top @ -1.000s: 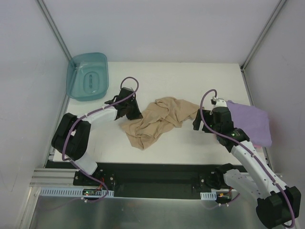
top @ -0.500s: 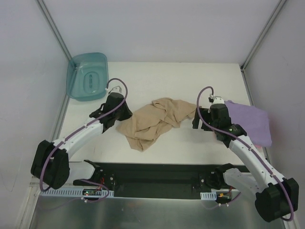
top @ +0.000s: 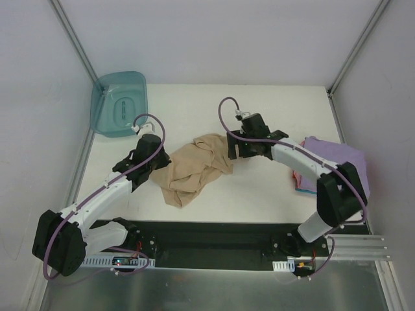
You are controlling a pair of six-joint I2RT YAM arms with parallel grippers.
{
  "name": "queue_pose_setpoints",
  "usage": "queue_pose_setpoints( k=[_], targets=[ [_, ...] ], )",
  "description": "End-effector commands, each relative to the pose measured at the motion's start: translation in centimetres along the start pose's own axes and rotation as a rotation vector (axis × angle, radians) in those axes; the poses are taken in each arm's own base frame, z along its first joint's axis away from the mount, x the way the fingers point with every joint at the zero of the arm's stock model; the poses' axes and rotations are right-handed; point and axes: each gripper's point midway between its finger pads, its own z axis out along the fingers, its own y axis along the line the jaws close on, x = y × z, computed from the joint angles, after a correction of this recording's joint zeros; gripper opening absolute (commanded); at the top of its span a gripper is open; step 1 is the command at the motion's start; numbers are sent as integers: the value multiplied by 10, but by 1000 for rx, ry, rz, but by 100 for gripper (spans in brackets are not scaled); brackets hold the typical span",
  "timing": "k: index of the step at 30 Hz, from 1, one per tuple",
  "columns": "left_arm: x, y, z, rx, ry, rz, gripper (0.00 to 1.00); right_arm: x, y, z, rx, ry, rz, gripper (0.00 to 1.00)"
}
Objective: Fold and stack the t-shirts
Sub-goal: Flatten out the tshirt
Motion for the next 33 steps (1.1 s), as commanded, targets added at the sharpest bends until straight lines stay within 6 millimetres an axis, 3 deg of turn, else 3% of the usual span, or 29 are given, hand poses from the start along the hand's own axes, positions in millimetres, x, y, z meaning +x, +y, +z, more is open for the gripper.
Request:
queue_pose_setpoints(
  k=[1, 2, 6, 7, 10, 13, 17, 18, 21, 22, 24, 25, 28, 29, 33],
  targets=[
    [-4, 9, -4, -39, -36, 15, 0, -23, 33, 31, -85, 28, -44, 77],
    [-6, 12, -4, -52, -47, 17, 0, -35, 39, 34, -89, 18, -48, 73],
    [-17, 18, -9, -82, -81, 6, 0, -26, 30, 54, -20, 80, -45, 61],
    [-19, 18, -10, -87, -88, 9, 0, -22, 29, 55, -19, 91, -45, 43],
    [-25, 16, -15, -72, -102, 24, 0, -19, 31, 53, -27, 75, -21, 9],
    [-35, 7, -22, -42, -122, 28, 0, -33, 28, 28, -11, 2, -18, 1],
    [-61, -5, -45, 9, -193, 35, 0, -68, 25, -42, -5, -157, -89, 1],
    [-71, -9, -56, 32, -230, 35, 0, -78, 23, -75, -6, -223, -110, 1],
    [-102, -21, -92, 101, -338, 33, 0, -88, 15, -126, 22, -315, -152, 1],
    [-115, -27, -108, 129, -381, 25, 0, -94, 14, -157, 14, -387, -154, 1],
    [-133, -31, -140, 183, -464, 15, 0, -94, 13, -190, -5, -447, -170, 1],
    [-143, -35, -157, 215, -506, 7, 0, -94, 12, -220, -26, -518, -178, 1],
    [-163, -40, -208, 305, -619, -11, 0, -90, 5, -264, -24, -618, -170, 1],
    [-167, -39, -226, 335, -658, -19, 0, -88, 3, -288, -34, -685, -157, 1],
    [-175, -44, -278, 458, -743, -26, 0, -75, 12, -347, -151, -819, -153, 1]
  ],
)
